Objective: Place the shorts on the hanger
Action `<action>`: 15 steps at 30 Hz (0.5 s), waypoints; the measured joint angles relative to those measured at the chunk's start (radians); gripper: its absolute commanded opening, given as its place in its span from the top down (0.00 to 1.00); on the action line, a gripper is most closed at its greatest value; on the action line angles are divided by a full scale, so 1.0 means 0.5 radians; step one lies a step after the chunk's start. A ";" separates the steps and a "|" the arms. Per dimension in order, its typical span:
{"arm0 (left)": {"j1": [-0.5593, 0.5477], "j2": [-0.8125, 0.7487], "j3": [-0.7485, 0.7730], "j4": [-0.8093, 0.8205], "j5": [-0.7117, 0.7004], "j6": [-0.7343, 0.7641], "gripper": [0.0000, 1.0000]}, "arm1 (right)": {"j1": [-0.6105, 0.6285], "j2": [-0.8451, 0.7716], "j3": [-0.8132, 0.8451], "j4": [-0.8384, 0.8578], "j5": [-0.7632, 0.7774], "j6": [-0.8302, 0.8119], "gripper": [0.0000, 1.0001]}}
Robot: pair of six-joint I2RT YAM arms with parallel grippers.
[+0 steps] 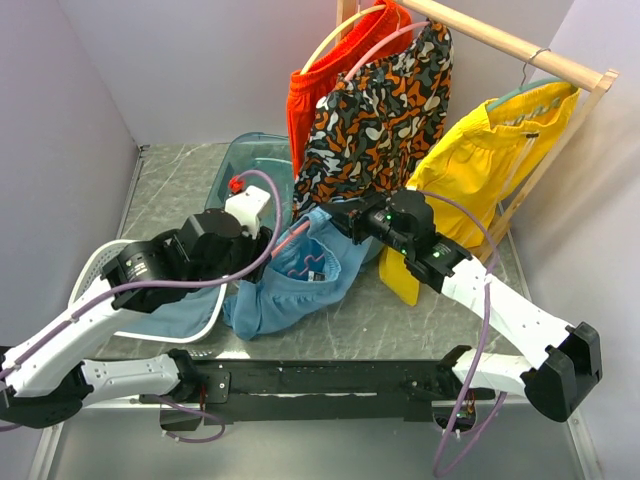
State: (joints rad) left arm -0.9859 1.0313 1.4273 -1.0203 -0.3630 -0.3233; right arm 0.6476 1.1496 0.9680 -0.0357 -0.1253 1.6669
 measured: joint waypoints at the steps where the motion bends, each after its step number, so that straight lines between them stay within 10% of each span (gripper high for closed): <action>1: 0.002 -0.011 -0.012 0.019 0.000 0.011 0.36 | -0.013 -0.007 -0.022 0.020 -0.021 0.014 1.00; 15: 0.002 -0.378 -0.299 0.087 0.278 0.069 0.14 | -0.101 -0.040 -0.056 0.075 -0.169 0.040 1.00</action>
State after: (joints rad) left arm -0.9852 0.8421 1.2778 -0.9768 -0.2241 -0.2890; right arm 0.5972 1.1294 0.9398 0.0017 -0.2100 1.6871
